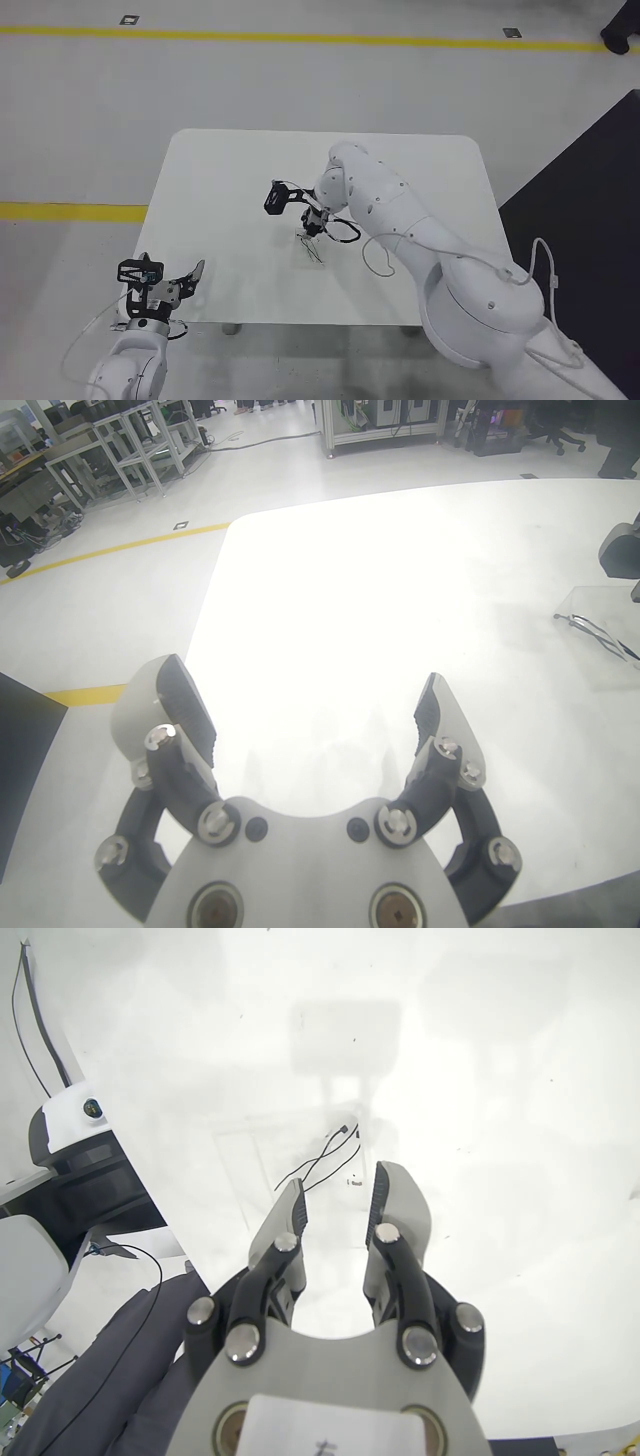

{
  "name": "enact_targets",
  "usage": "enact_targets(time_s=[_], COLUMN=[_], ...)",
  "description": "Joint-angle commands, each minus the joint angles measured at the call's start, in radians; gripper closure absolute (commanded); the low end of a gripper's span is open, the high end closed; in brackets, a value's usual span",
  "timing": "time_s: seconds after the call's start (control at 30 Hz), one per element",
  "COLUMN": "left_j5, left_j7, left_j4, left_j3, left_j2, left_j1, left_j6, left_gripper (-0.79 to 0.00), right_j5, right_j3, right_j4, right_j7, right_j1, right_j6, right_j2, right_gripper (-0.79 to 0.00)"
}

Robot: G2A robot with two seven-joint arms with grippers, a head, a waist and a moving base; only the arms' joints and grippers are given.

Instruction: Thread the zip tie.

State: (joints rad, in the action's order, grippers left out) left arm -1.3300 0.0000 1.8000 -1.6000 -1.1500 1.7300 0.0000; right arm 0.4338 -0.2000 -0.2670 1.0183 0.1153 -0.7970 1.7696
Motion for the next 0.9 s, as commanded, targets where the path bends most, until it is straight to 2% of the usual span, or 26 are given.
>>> enact_targets(time_s=[0.0, 0.67, 0.7, 0.87], left_j5=[0.000, 0.000, 0.000, 0.000], left_j7=[0.000, 0.000, 0.000, 0.000], left_j4=[0.000, 0.000, 0.000, 0.000], left_j3=[0.000, 0.000, 0.000, 0.000], left_j2=[0.000, 0.000, 0.000, 0.000], left_j1=[0.000, 0.000, 0.000, 0.000], left_j6=[0.000, 0.000, 0.000, 0.000], left_gripper=[-0.785, -0.785, -0.785, -0.785], right_j5=[0.000, 0.000, 0.002, -0.020], right_j3=[0.000, 0.000, 0.000, -0.022], right_j4=[0.001, 0.001, 0.002, 0.030], right_j7=[0.000, 0.000, -0.004, -0.034], right_j1=[0.000, 0.000, 0.002, 0.007], right_j6=[0.000, 0.000, 0.006, 0.001], right_j2=[0.000, 0.000, -0.001, -0.017], right_gripper=[-0.754, -0.754, -0.785, -0.785])
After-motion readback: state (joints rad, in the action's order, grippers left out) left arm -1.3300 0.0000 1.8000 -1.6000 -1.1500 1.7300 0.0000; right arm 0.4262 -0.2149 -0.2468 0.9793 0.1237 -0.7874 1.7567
